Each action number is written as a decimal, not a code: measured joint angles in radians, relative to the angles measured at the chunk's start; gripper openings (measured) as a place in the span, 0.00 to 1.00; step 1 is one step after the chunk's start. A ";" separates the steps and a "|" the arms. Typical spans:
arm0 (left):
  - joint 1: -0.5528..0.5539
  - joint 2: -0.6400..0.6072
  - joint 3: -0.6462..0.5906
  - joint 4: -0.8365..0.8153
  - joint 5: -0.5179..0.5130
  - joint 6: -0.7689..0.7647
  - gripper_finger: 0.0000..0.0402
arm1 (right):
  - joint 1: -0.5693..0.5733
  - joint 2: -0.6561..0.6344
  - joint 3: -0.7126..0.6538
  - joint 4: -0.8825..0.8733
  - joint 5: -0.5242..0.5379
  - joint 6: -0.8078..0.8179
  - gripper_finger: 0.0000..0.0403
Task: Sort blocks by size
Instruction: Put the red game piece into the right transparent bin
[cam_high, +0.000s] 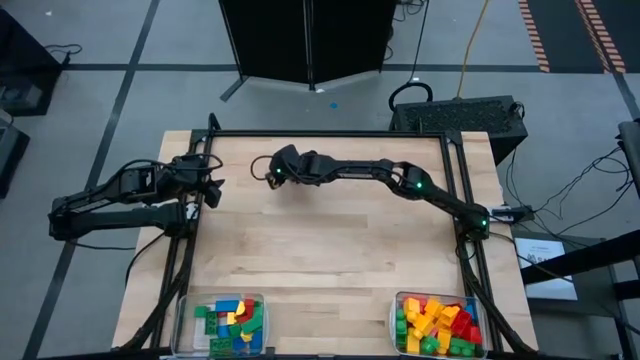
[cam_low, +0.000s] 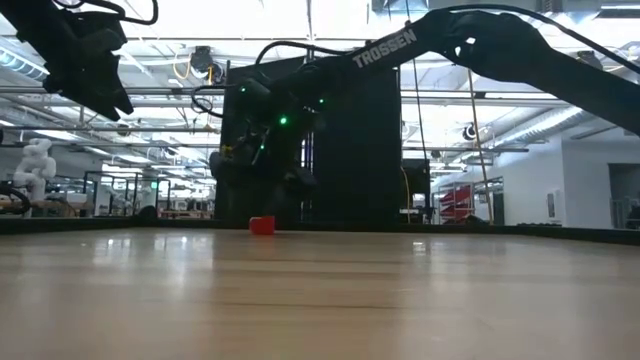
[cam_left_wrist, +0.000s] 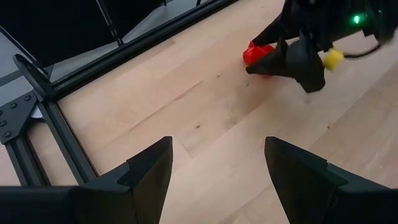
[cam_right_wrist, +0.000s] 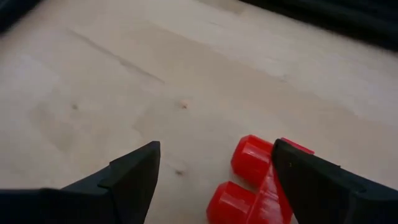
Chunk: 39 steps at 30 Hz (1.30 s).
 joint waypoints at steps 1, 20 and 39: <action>0.000 0.000 0.000 0.000 0.000 0.000 0.64 | -0.002 -0.001 0.001 -0.015 -0.013 0.034 0.75; 0.000 0.000 0.000 0.000 0.000 -0.001 0.64 | 0.015 -0.080 -0.003 0.010 0.016 -0.056 0.64; 0.000 0.000 -0.002 0.001 0.001 -0.002 0.64 | 0.035 0.001 -0.003 -0.071 -0.040 0.070 0.65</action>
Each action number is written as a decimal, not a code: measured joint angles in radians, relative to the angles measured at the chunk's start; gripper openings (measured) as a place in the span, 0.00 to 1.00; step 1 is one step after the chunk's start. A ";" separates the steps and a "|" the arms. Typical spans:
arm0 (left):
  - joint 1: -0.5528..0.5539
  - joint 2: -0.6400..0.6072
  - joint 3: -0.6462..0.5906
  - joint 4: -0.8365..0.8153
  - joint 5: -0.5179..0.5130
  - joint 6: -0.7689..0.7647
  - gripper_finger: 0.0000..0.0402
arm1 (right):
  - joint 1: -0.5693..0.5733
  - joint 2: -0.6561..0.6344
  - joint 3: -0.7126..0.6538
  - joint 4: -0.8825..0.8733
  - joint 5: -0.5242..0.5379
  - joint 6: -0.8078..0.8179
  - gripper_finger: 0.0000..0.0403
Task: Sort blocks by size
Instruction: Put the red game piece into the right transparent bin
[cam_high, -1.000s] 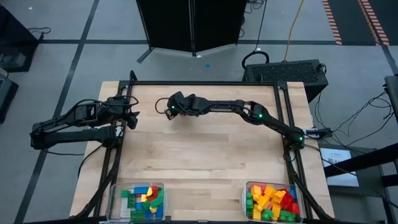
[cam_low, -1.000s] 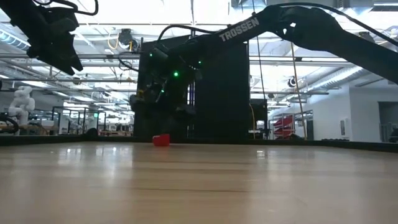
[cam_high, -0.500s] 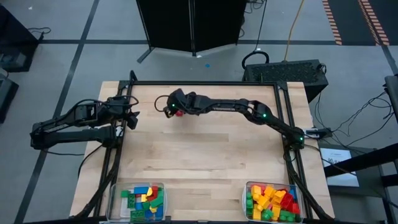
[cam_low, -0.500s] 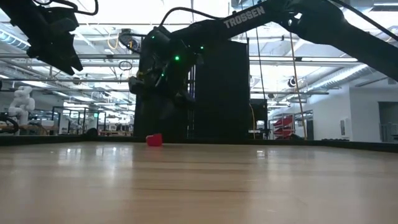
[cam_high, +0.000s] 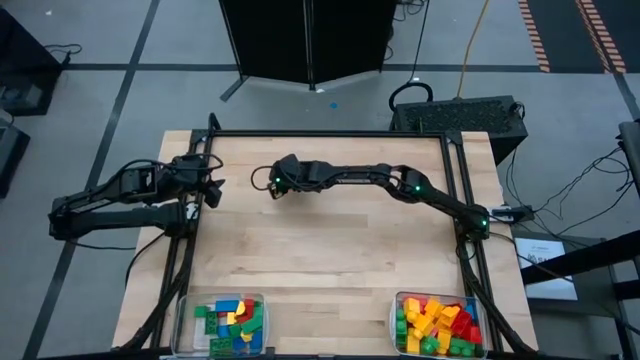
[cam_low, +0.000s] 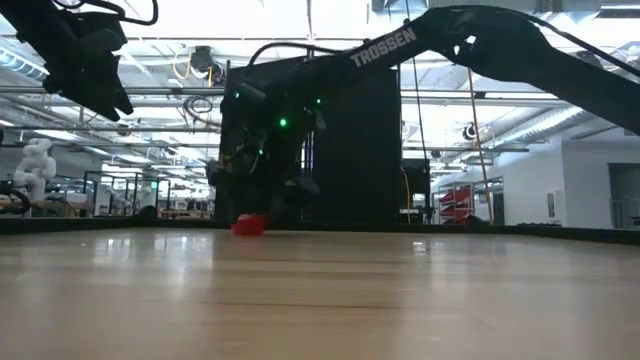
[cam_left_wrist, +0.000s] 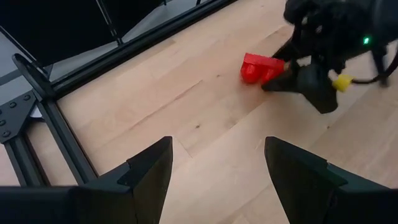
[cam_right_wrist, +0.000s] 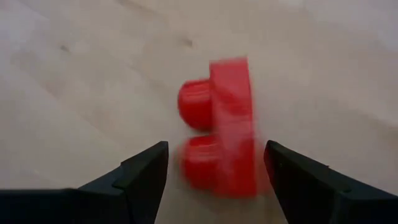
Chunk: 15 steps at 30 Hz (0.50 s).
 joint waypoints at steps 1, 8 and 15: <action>-0.001 0.000 0.000 0.000 0.000 -0.002 0.64 | 0.001 0.011 0.000 -0.004 0.003 0.020 0.65; -0.002 -0.002 -0.010 0.001 0.007 -0.023 0.64 | 0.001 0.026 0.004 -0.043 -0.014 0.049 0.60; -0.002 -0.002 -0.011 0.004 0.008 -0.024 0.64 | 0.005 0.026 0.004 -0.067 -0.027 0.046 0.13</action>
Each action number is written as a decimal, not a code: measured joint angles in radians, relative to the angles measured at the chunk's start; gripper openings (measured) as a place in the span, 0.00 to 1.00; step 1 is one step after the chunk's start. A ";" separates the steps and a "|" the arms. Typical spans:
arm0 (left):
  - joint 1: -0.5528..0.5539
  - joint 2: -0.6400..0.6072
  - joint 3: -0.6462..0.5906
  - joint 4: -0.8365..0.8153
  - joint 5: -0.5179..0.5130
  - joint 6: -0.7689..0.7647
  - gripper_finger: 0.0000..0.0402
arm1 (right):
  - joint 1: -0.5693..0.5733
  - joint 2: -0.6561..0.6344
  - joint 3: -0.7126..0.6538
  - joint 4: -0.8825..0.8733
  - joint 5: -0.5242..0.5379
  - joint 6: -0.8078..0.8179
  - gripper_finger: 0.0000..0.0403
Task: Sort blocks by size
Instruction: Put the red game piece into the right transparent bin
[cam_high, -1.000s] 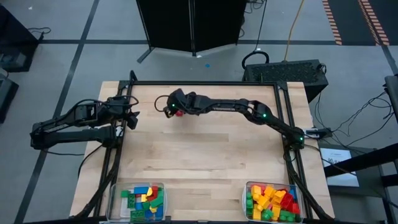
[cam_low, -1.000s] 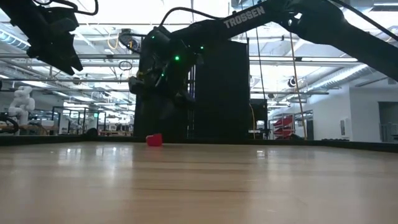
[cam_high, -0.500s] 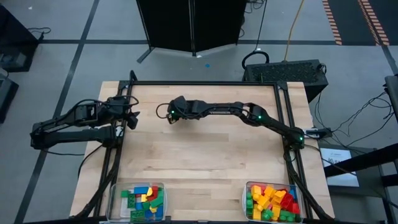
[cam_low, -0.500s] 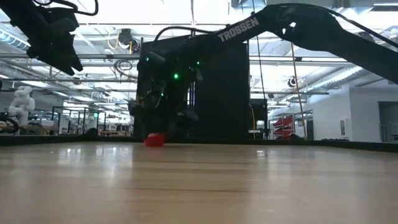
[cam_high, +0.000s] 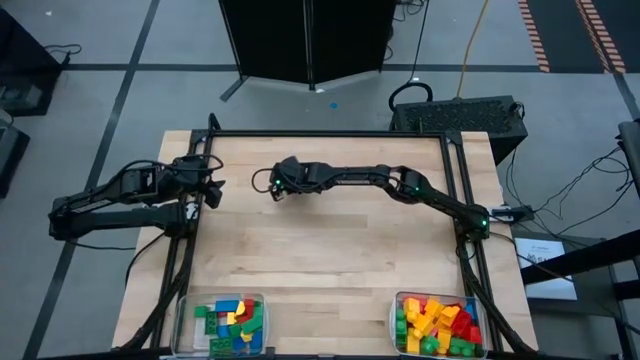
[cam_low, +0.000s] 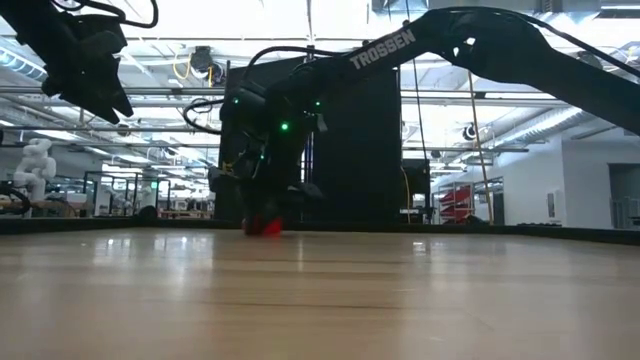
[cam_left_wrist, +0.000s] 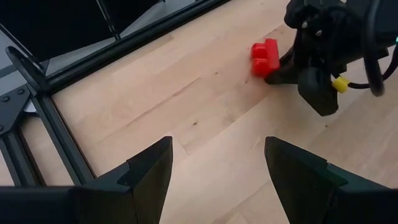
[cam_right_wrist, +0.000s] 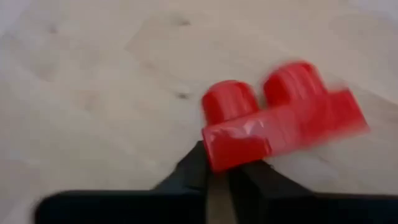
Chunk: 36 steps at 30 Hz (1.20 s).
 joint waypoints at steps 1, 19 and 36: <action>0.000 0.000 0.000 0.000 0.000 0.000 0.64 | 0.003 0.000 0.000 0.005 -0.008 -0.016 0.07; 0.000 0.000 0.000 0.001 0.000 0.003 0.64 | 0.177 -0.259 0.153 -0.466 0.062 -0.131 0.00; 0.001 0.001 0.000 0.001 0.019 0.007 0.64 | 0.758 -0.534 0.084 -0.907 0.230 0.682 0.00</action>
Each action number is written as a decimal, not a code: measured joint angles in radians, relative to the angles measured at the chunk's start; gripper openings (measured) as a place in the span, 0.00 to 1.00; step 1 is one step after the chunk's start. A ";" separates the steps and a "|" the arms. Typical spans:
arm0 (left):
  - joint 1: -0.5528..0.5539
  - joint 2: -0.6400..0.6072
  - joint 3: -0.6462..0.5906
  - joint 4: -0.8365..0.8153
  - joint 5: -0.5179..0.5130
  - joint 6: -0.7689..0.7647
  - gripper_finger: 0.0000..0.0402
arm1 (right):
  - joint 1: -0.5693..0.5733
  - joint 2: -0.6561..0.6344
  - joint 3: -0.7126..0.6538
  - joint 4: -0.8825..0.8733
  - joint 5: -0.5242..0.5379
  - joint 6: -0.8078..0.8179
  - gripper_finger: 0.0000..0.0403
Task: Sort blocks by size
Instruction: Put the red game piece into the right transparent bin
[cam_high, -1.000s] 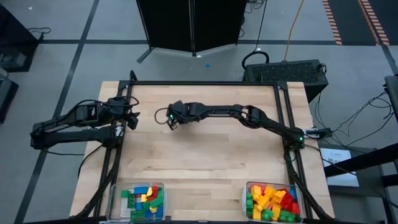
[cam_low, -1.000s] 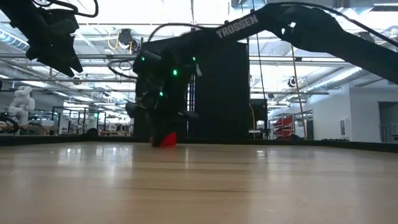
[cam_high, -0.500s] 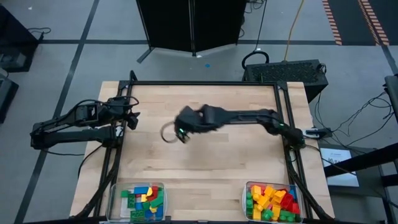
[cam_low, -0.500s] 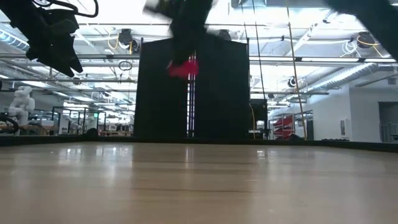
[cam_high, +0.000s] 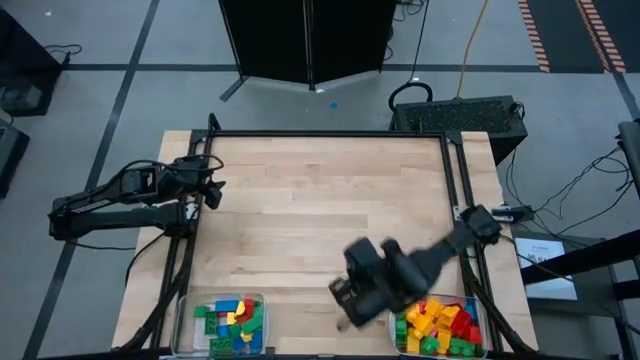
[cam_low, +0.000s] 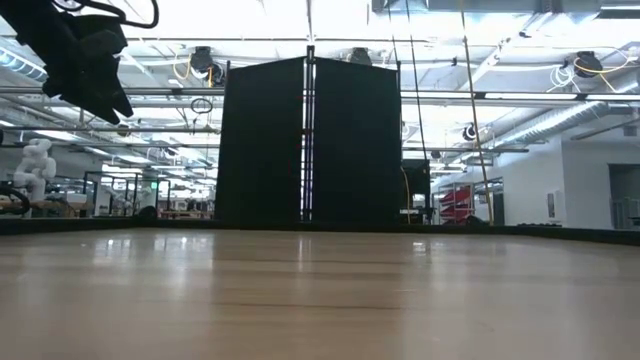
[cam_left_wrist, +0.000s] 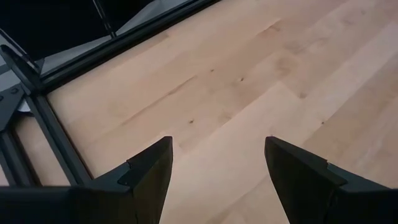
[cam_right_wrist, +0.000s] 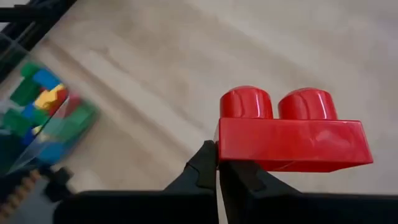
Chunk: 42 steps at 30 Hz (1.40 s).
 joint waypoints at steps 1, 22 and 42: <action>0.000 0.001 0.000 0.000 0.002 0.000 0.64 | 0.027 0.000 -0.017 0.003 -0.002 0.061 0.00; 0.000 0.001 0.000 0.000 0.005 0.002 0.64 | 0.400 0.000 -0.300 0.000 -0.600 0.684 0.00; 0.000 0.001 0.019 0.007 0.111 -0.033 0.64 | 0.417 0.000 -0.259 -0.002 -0.416 0.522 0.42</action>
